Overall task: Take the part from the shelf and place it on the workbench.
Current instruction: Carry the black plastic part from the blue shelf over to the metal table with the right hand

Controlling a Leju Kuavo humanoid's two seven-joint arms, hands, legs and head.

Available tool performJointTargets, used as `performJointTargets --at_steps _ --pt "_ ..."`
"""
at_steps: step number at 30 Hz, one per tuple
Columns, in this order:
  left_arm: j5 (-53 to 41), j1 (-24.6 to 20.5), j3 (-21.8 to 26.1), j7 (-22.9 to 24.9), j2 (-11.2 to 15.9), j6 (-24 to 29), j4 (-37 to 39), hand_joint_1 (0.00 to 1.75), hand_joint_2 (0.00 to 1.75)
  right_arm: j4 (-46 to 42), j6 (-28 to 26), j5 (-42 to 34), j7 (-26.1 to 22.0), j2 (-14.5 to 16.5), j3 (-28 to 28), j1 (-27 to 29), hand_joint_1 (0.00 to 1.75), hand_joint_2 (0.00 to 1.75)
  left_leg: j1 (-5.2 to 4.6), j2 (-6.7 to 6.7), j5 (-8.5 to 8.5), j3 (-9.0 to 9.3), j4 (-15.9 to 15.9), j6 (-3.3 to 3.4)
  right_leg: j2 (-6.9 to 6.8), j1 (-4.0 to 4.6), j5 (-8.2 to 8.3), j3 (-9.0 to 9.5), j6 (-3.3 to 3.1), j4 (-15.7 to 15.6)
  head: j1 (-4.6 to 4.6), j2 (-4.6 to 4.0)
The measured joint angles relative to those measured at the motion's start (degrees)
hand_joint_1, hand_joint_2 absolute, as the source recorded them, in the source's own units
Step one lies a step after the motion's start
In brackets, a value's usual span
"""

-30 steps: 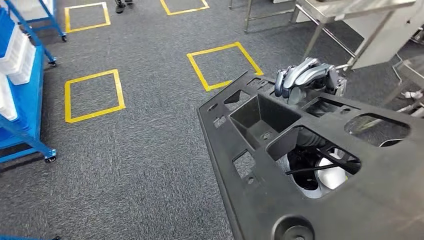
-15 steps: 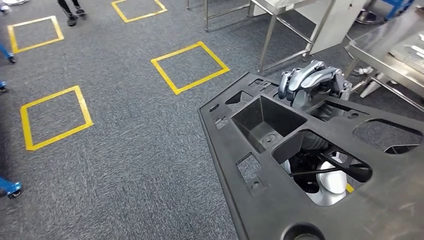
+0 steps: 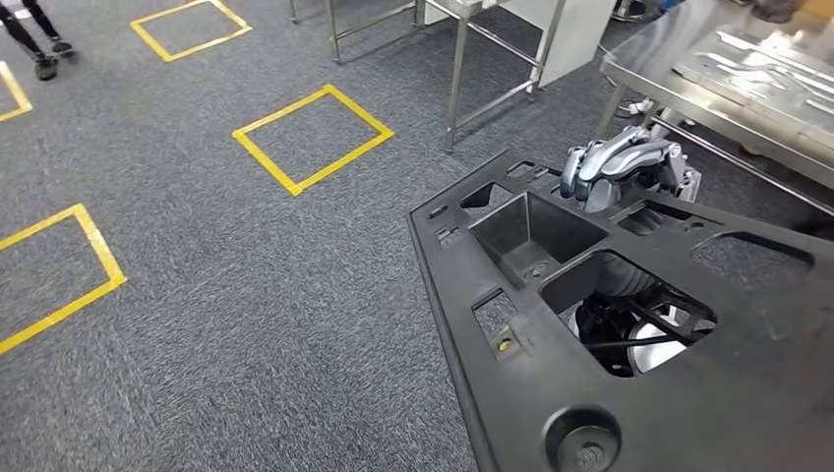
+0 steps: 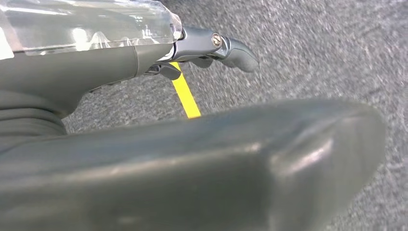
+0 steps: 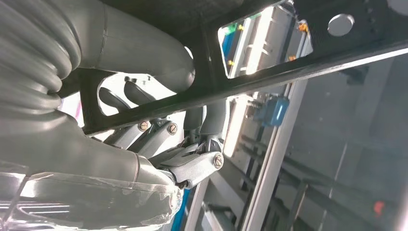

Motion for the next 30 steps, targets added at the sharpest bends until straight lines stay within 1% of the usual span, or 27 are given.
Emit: performJointTargets --at_steps 2,3,4,5,6,7,8,9,10,11,12,13,14,15,17,18,19,20,21,22,23,24,25,26,28,29,30 --pt "0.32 -0.1 0.03 0.2 -0.2 -0.28 0.0 0.0 0.0 0.11 0.26 -0.17 0.03 -0.04 -0.14 -0.09 1.75 1.75 -0.03 1.02 -0.31 0.25 -0.05 -0.63 1.4 -0.04 0.2 -0.02 -0.56 -0.15 0.0 0.01" --pt "0.4 -0.21 0.04 0.33 -0.28 -0.4 0.0 0.0 0.0 0.16 0.32 -0.22 -0.04 -0.07 -0.22 -0.13 1.75 1.75 0.05 0.61 -0.76 0.31 0.33 -0.93 2.06 -0.2 0.33 0.14 -0.86 -0.43 0.0 0.01" --pt "0.43 -0.31 0.04 0.51 -0.35 -0.5 0.0 0.0 0.0 0.23 0.32 -0.25 -0.15 -0.09 -0.29 -0.21 1.75 1.75 0.15 -0.5 -1.72 -0.11 1.66 -1.16 2.68 -0.38 0.46 0.35 -1.2 -0.69 -0.01 0.01" --pt "0.43 -0.34 0.04 0.69 -0.34 -0.56 0.0 0.0 0.0 0.33 0.29 -0.26 -0.28 -0.09 -0.33 -0.25 1.75 1.75 0.3 -1.99 -3.21 -1.16 4.19 -1.36 3.29 -0.57 0.56 0.56 -1.5 -0.9 -0.01 0.01" --pt "0.43 -0.27 0.04 0.87 -0.32 -0.59 0.0 0.0 0.0 0.47 0.26 -0.25 -0.43 -0.11 -0.35 -0.24 1.75 1.75 0.39 -3.61 -4.99 -2.84 7.88 -1.5 3.97 -0.52 0.56 0.6 -1.7 -0.94 -0.02 0.01" --pt "0.44 -0.11 0.04 1.09 -0.26 -0.58 0.0 0.0 0.0 0.66 0.24 -0.24 -0.59 -0.14 -0.36 -0.09 1.75 1.75 0.44 -4.51 -6.68 -4.89 11.95 -1.6 4.72 -0.49 0.55 0.6 -1.85 -0.91 -0.02 0.01" --pt "0.44 0.07 0.05 1.34 -0.19 -0.56 0.0 0.0 0.0 0.86 0.24 -0.23 -0.79 -0.19 -0.4 0.22 1.75 1.75 0.46 -4.89 -7.59 -6.62 15.11 -1.69 5.58 -0.44 0.54 0.6 -1.92 -0.87 -0.02 0.01" --pt "0.39 0.21 0.07 1.61 -0.14 -0.52 0.0 0.0 0.0 1.05 0.24 -0.22 -1.05 -0.28 -0.48 0.58 1.75 1.75 0.46 -5.06 -7.46 -7.61 16.54 -1.73 6.45 -0.4 0.52 0.61 -1.93 -0.8 -0.02 0.01" --pt "0.27 0.29 0.07 1.89 -0.1 -0.49 0.0 0.0 0.0 1.22 0.24 -0.22 -1.32 -0.38 -0.58 0.96 1.75 1.75 0.47 -5.15 -6.13 -7.47 15.59 -1.69 7.3 -0.39 0.49 0.64 -1.88 -0.69 -0.02 0.0" --pt "0.12 0.32 0.07 2.17 -0.08 -0.44 0.0 0.0 0.0 1.35 0.24 -0.22 -1.54 -0.5 -0.73 1.31 1.75 1.75 0.49 -5.47 -3.92 -6.32 12.51 -1.59 8.15 -0.42 0.42 0.67 -1.78 -0.53 -0.02 0.01" --pt "-0.07 0.34 0.07 2.43 -0.04 -0.39 0.0 0.0 0.0 1.43 0.21 -0.21 -1.72 -0.63 -0.87 1.61 1.75 1.75 0.58 -6.56 -1.77 -4.67 8.45 -1.43 8.87 -0.5 0.31 0.66 -1.63 -0.35 -0.02 0.0" --pt "-0.3 0.37 0.05 2.67 0.01 -0.32 0.0 0.0 0.0 1.47 0.14 -0.16 -1.86 -0.75 -1.05 1.86 1.75 1.75 0.69 -7.81 -0.27 -3.07 4.67 -1.25 9.59 -0.5 0.22 0.54 -1.42 -0.09 -0.01 0.0" --pt "-0.48 0.42 0.04 2.92 0.04 -0.22 0.0 0.0 0.0 1.48 0.02 -0.03 -1.96 -0.86 -1.21 2.12 1.75 1.75 0.74 -8.91 0.51 -1.97 2.14 -1.07 10.23 -0.56 0.21 0.33 -1.14 0.09 -0.02 0.0" --pt "-0.65 0.47 0.04 3.15 0.07 -0.09 0.0 0.0 0.0 1.47 -0.17 0.17 -2.02 -0.96 -1.38 2.46 1.75 1.75 0.72 -9.63 0.53 -1.46 1.01 -0.87 10.83 -0.65 0.26 0.07 -0.81 0.18 -0.02 0.0" --pt "-0.8 0.45 0.02 3.42 0.06 0.11 0.0 0.0 0.0 1.44 -0.56 0.63 -1.94 -1.18 -1.75 3.31 1.75 1.75 0.63 -8.94 0.52 -1.27 0.75 -0.36 12.01 -0.76 0.52 -0.29 -0.04 0.1 -0.02 0.01" --pt "-0.8 0.37 0.02 3.39 0.01 0.12 0.0 0.0 0.0 1.43 -0.72 0.86 -1.85 -1.35 -1.92 3.67 1.75 1.75 0.71 -8.32 0.67 -1.16 0.49 0.0 11.88 -0.74 0.41 -0.38 0.27 0.21 -0.01 0.01" --pt "-0.78 0.29 0.01 3.28 -0.04 0.05 0.0 0.0 0.0 1.42 -0.8 1.1 -1.75 -1.51 -2.05 3.82 1.75 1.75 0.83 -7.67 0.83 -1.04 0.21 0.37 10.78 -0.62 -0.19 -0.78 0.56 1.01 -0.01 0.01" --pt "-0.75 0.27 0.01 3.14 -0.09 -0.05 0.0 0.0 0.0 1.42 -0.86 1.33 -1.66 -1.65 -2.12 3.82 1.75 1.75 0.93 -6.94 0.96 -0.94 -0.04 0.7 9.16 -0.53 -1.39 -1.68 0.84 2.92 -0.01 0.01" --pt "-0.72 0.33 0.01 2.99 -0.14 -0.17 0.0 0.0 0.0 1.44 -0.92 1.54 -1.6 -1.73 -2.15 3.82 1.75 1.75 0.86 -6.19 0.98 -0.88 -0.15 0.93 7.2 -0.59 -3.12 -3.14 1.05 6.03 0.0 0.0" --pt "-0.66 0.45 0.02 2.89 -0.14 -0.27 0.0 0.0 0.0 1.49 -0.98 1.66 -1.57 -1.76 -2.16 3.85 1.75 1.75 0.76 -5.45 0.93 -0.89 -0.15 1.06 5.76 -0.67 -5.0 -5.11 1.3 10.03 0.0 0.0" --pt "-0.57 0.56 0.03 2.84 -0.14 -0.38 0.0 0.0 0.0 1.56 -1.04 1.7 -1.55 -1.76 -2.16 3.98 1.75 1.75 0.68 -4.68 0.87 -0.9 -0.13 1.12 5.1 -0.84 -6.36 -6.93 1.51 13.72 0.0 0.0" --pt "-0.43 0.62 0.03 2.8 -0.15 -0.46 0.0 0.0 0.0 1.67 -1.12 1.71 -1.55 -1.76 -2.16 4.12 1.75 1.75 0.65 -3.91 0.8 -0.9 -0.12 1.13 4.77 -1.0 -6.82 -8.05 1.66 15.95 0.0 0.01" --pt "-0.28 0.61 0.04 2.77 -0.17 -0.53 0.0 0.0 0.0 1.78 -1.2 1.72 -1.54 -1.76 -2.16 4.21 1.75 1.75 0.64 -3.17 0.72 -0.86 -0.11 1.1 4.54 -1.14 -6.17 -8.05 1.77 15.98 0.0 0.0" --pt "-0.16 0.56 0.04 2.74 -0.21 -0.66 0.0 0.0 0.0 1.86 -1.31 1.74 -1.53 -1.76 -2.15 4.24 1.75 1.75 0.64 -2.5 0.62 -0.75 -0.1 1.02 4.2 -1.25 -4.6 -6.78 1.81 13.59 0.0 0.0" --pt "-0.06 0.47 0.05 2.72 -0.3 -0.91 0.0 0.0 0.0 1.91 -1.5 1.81 -1.54 -1.76 -2.13 4.2 1.75 1.75 0.52 -1.36 0.29 -0.37 -0.07 0.62 2.1 -1.08 -1.21 -2.27 1.53 5.33 0.0 0.01" --pt "-0.04 0.46 0.04 2.71 -0.34 -1.0 0.0 0.0 0.0 1.89 -1.56 1.84 -1.59 -1.76 -2.06 4.16 1.75 1.75 0.4 -0.84 0.1 -0.18 -0.04 0.33 1.19 -0.85 -0.29 -0.61 1.2 2.15 0.0 0.01" --pt "-0.01 0.46 0.05 2.7 -0.35 -1.03 0.0 0.0 0.0 1.88 -1.57 1.86 -1.64 -1.76 -1.93 4.09 1.75 1.75 0.28 -0.33 -0.09 -0.01 -0.02 0.01 0.63 -0.59 0.0 0.26 0.84 0.37 -0.01 0.01"
